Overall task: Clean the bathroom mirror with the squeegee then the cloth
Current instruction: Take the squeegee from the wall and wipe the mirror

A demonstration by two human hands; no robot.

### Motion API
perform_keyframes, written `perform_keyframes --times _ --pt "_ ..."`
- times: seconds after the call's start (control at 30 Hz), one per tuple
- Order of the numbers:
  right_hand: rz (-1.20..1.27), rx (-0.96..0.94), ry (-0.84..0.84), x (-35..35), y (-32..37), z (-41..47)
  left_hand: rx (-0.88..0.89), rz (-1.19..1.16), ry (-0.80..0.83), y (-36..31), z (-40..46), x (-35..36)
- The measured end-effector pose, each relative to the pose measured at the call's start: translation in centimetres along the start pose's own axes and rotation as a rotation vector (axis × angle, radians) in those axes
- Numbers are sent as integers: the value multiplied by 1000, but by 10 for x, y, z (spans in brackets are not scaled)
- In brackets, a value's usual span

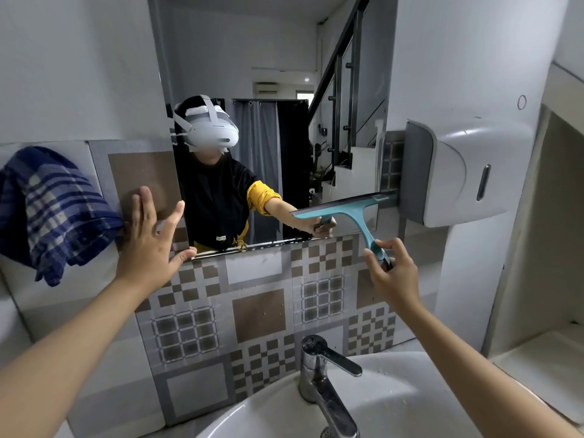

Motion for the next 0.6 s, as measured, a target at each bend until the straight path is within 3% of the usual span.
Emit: perform_keyframes --times 0.37,0.6 --pt "157 183 -77 25 15 -30 16 -39 -6 -3 0 -2" --pt "349 405 -78 52 37 -56 25 -54 -6 -4 -1 -3"
Point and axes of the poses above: each hand's wrist, its own z-axis towards the middle knuckle, its own x-axis out of the palm, y = z × x, the point moved 5 cm from there along z, towards the middle knuckle, and after that the axes turned 13 degrees about -z, right-handed, at the moved point
